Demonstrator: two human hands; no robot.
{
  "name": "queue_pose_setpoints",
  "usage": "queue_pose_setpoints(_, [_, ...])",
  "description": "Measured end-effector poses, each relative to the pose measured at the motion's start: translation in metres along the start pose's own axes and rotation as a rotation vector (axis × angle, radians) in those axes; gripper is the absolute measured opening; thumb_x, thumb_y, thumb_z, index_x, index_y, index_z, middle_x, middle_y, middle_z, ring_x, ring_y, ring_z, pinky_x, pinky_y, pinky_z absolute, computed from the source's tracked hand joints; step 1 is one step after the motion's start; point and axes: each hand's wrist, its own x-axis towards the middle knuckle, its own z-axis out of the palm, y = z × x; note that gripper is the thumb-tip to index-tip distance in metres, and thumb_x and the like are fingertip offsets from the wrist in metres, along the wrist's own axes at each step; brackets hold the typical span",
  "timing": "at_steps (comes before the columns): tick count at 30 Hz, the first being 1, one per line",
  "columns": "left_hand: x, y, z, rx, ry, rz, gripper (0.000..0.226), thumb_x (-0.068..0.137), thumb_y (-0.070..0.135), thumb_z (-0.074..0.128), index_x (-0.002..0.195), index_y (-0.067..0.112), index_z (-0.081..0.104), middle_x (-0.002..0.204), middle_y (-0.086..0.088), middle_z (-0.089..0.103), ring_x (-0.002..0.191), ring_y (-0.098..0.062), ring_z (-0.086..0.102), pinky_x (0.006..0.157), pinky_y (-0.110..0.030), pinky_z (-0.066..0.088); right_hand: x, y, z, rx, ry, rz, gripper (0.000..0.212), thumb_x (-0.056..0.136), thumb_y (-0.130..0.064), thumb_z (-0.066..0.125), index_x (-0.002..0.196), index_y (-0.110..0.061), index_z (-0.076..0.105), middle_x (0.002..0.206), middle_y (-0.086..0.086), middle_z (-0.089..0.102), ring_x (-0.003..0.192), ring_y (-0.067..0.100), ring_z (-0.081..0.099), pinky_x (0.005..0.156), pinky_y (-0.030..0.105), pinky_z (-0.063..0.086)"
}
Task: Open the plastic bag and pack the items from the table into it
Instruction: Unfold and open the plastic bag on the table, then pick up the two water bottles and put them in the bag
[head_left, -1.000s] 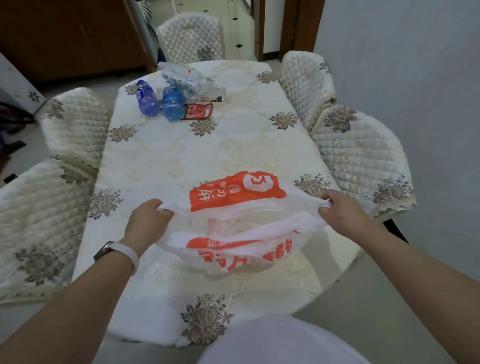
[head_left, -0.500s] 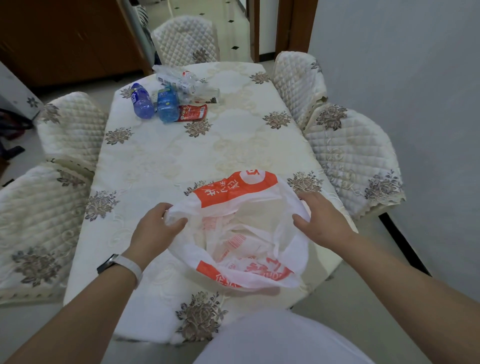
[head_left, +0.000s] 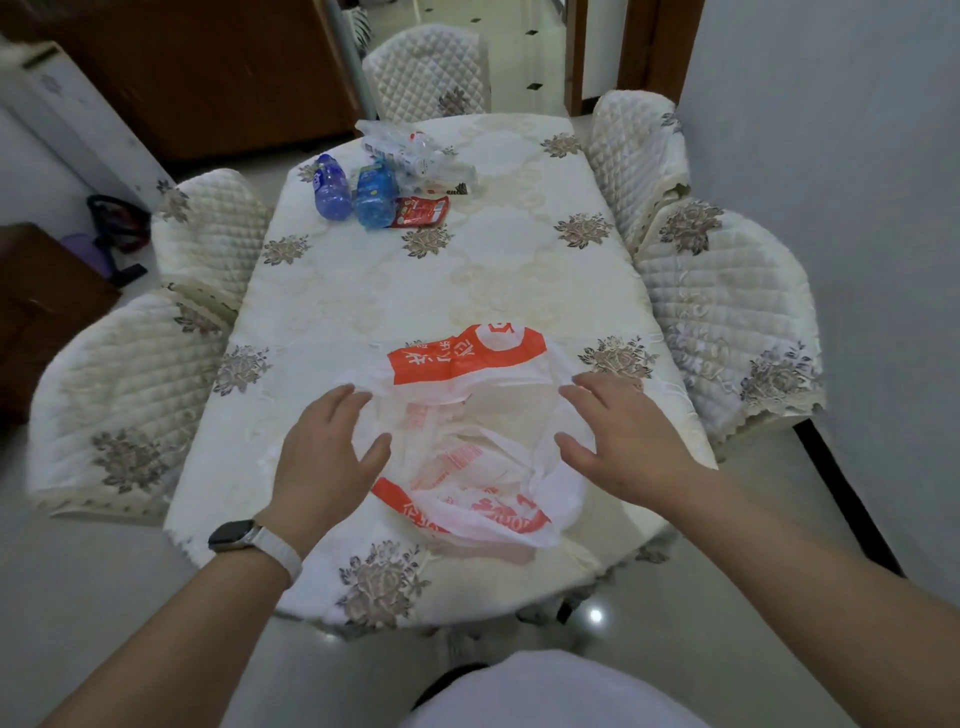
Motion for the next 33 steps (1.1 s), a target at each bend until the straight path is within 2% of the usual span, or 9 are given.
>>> queue_pose_setpoints(7, [-0.043,0.003,-0.014,0.055,0.061,0.034,0.056,0.084,0.046,0.053,0.122,0.008,0.065,0.131,-0.017,0.06,0.119,-0.035,0.058,0.094,-0.051,0.051,0.013,-0.039,-0.006,-0.017,-0.014,-0.205,0.054,0.085,-0.047,0.049,0.123,-0.01,0.061,0.126,0.013,0.06,0.115,0.033,0.056,0.089,0.044,0.05])
queue_pose_setpoints(15, [-0.075,-0.048,-0.034,0.097,0.137,0.08,0.051,0.087,0.044,0.053,0.122,0.009,0.066,0.131,-0.015,0.06,0.12,-0.036,0.057,0.093,-0.052,0.049,0.025,-0.116,-0.003,-0.099,-0.03,-0.332,0.051,0.088,-0.049,0.051,0.126,-0.015,0.06,0.13,0.009,0.059,0.12,0.029,0.053,0.095,0.042,0.045])
queue_pose_setpoints(19, [-0.095,-0.098,-0.051,0.094,0.156,0.083,0.049,0.088,0.043,0.052,0.122,0.01,0.066,0.133,-0.015,0.059,0.121,-0.036,0.057,0.096,-0.052,0.047,0.036,-0.175,0.013,-0.149,-0.061,-0.365,0.052,0.088,-0.05,0.051,0.124,-0.015,0.06,0.13,0.01,0.06,0.12,0.03,0.053,0.096,0.042,0.045])
queue_pose_setpoints(27, [-0.141,-0.244,-0.101,0.127,0.305,0.047,0.044,0.086,0.039,0.055,0.119,0.012,0.067,0.127,-0.012,0.061,0.115,-0.032,0.055,0.097,-0.048,0.043,0.07,-0.337,0.067,-0.193,-0.066,-0.462,0.054,0.09,-0.053,0.044,0.126,-0.017,0.06,0.131,0.01,0.06,0.121,0.033,0.055,0.096,0.045,0.046])
queue_pose_setpoints(33, [-0.175,-0.331,-0.132,0.106,0.339,-0.043,0.042,0.086,0.04,0.054,0.119,0.017,0.065,0.129,-0.008,0.059,0.119,-0.028,0.054,0.101,-0.043,0.037,0.1,-0.443,0.109,-0.178,-0.053,-0.574,0.052,0.091,-0.051,0.044,0.124,-0.015,0.062,0.13,0.01,0.06,0.119,0.033,0.055,0.095,0.043,0.046])
